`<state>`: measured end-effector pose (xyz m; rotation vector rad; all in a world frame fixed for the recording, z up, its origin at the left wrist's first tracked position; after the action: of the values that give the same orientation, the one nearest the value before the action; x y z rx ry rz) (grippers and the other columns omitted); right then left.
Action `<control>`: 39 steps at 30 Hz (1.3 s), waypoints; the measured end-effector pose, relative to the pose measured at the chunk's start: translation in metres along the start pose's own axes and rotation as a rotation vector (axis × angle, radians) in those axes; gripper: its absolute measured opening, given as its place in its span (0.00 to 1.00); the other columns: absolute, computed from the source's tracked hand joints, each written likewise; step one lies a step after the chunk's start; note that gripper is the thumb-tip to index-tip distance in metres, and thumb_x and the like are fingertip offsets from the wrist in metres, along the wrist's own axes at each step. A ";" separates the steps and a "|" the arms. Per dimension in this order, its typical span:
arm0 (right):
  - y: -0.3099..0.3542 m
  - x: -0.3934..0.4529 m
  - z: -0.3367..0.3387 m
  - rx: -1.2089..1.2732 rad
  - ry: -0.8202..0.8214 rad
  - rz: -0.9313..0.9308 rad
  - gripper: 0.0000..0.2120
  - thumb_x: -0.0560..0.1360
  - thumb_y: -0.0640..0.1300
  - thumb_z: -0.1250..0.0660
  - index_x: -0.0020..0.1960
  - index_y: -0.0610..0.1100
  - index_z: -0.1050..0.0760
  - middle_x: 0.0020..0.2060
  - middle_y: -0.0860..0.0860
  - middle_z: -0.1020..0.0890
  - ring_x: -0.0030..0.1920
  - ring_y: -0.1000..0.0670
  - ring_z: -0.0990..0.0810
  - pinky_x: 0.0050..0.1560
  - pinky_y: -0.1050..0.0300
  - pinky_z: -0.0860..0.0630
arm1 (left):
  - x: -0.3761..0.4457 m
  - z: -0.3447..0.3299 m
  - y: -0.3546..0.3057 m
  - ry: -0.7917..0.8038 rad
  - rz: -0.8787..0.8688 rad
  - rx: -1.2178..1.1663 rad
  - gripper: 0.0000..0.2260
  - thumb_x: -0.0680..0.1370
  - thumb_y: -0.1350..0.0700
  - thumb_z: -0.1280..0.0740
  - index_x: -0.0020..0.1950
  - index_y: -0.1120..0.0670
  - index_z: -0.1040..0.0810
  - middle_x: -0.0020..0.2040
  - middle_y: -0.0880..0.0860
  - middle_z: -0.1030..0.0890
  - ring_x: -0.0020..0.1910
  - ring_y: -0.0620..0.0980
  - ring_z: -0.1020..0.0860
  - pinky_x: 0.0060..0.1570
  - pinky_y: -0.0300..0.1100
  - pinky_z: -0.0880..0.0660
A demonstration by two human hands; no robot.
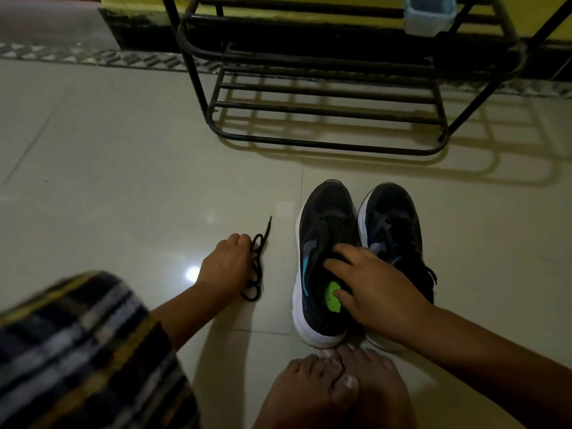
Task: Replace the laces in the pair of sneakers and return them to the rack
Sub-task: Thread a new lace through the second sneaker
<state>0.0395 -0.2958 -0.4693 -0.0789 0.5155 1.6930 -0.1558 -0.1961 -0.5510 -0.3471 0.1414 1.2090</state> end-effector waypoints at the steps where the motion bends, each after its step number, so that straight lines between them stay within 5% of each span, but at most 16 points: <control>1: 0.000 0.001 0.001 -0.010 0.002 0.009 0.23 0.78 0.47 0.38 0.72 0.49 0.36 0.72 0.50 0.39 0.69 0.47 0.38 0.64 0.53 0.31 | 0.002 0.000 0.000 0.023 0.002 -0.018 0.09 0.80 0.53 0.40 0.55 0.58 0.32 0.55 0.55 0.27 0.51 0.54 0.28 0.40 0.42 0.34; 7: -0.005 0.010 0.048 0.187 -0.101 0.010 0.21 0.74 0.54 0.34 0.66 0.49 0.29 0.60 0.52 0.26 0.60 0.52 0.28 0.60 0.56 0.29 | 0.000 0.049 -0.024 -0.079 -0.059 -0.401 0.09 0.82 0.54 0.44 0.52 0.57 0.27 0.45 0.51 0.26 0.39 0.47 0.29 0.35 0.37 0.36; 12: 0.010 0.025 0.126 0.421 -0.198 -0.022 0.25 0.71 0.54 0.30 0.66 0.52 0.30 0.57 0.55 0.24 0.49 0.56 0.22 0.44 0.65 0.27 | -0.012 0.141 -0.069 -0.074 -0.271 -0.736 0.06 0.82 0.56 0.43 0.49 0.55 0.28 0.39 0.46 0.21 0.36 0.40 0.24 0.35 0.31 0.29; 15: 0.026 0.027 0.168 0.518 -0.194 -0.020 0.12 0.73 0.49 0.30 0.54 0.44 0.21 0.47 0.49 0.18 0.43 0.51 0.19 0.45 0.53 0.21 | -0.021 0.193 -0.087 -0.028 -0.357 -0.866 0.03 0.81 0.59 0.40 0.50 0.55 0.27 0.38 0.49 0.20 0.32 0.36 0.25 0.32 0.29 0.31; 17: 0.034 0.021 0.191 0.629 -0.201 -0.047 0.07 0.74 0.44 0.31 0.44 0.39 0.20 0.39 0.45 0.18 0.35 0.51 0.22 0.38 0.54 0.23 | -0.027 0.225 -0.094 -0.019 -0.368 -0.914 0.02 0.79 0.60 0.38 0.51 0.53 0.28 0.40 0.51 0.19 0.35 0.39 0.23 0.32 0.31 0.29; 21: 0.047 0.001 0.238 0.722 -0.215 -0.103 0.07 0.76 0.39 0.34 0.40 0.41 0.23 0.33 0.46 0.20 0.34 0.51 0.21 0.33 0.58 0.23 | -0.041 0.280 -0.104 0.022 -0.354 -0.885 0.08 0.77 0.61 0.35 0.54 0.53 0.29 0.43 0.54 0.16 0.39 0.45 0.19 0.33 0.33 0.25; 27: 0.053 -0.037 0.304 0.845 -0.373 -0.252 0.07 0.79 0.39 0.40 0.50 0.37 0.24 0.38 0.43 0.21 0.34 0.49 0.21 0.31 0.58 0.21 | -0.062 0.335 -0.102 0.010 -0.276 -0.559 0.06 0.75 0.60 0.32 0.52 0.55 0.23 0.42 0.54 0.17 0.37 0.45 0.19 0.37 0.36 0.22; 32: 0.056 -0.073 0.331 0.896 -0.526 -0.414 0.08 0.80 0.39 0.41 0.45 0.39 0.25 0.36 0.45 0.24 0.32 0.51 0.26 0.27 0.59 0.25 | -0.081 0.354 -0.099 -0.050 -0.187 -0.681 0.05 0.76 0.60 0.33 0.51 0.57 0.22 0.41 0.57 0.19 0.35 0.47 0.19 0.35 0.38 0.20; 36: 0.070 -0.104 0.337 1.031 -0.608 -0.423 0.07 0.81 0.39 0.43 0.47 0.38 0.28 0.39 0.44 0.24 0.36 0.49 0.24 0.35 0.54 0.23 | -0.106 0.365 -0.105 -0.094 -0.175 -0.614 0.05 0.77 0.59 0.33 0.51 0.58 0.22 0.39 0.56 0.19 0.32 0.46 0.20 0.31 0.36 0.21; 39: 0.088 -0.118 0.346 1.363 -0.682 -0.262 0.09 0.81 0.37 0.47 0.45 0.39 0.31 0.38 0.43 0.25 0.37 0.45 0.22 0.42 0.47 0.23 | -0.115 0.371 -0.119 -0.187 -0.185 -0.502 0.06 0.78 0.57 0.35 0.52 0.58 0.23 0.38 0.55 0.21 0.31 0.46 0.23 0.26 0.34 0.26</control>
<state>0.0603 -0.2825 -0.0941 1.2958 0.9566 0.7478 -0.1142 -0.2106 -0.1467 -0.6657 -0.3561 1.0761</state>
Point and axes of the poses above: each hand's wrist, its own x-axis towards the middle knuckle, its own z-axis out of the back of the hand, y = z × x, the point moved 4 cm from there along x, towards the middle knuckle
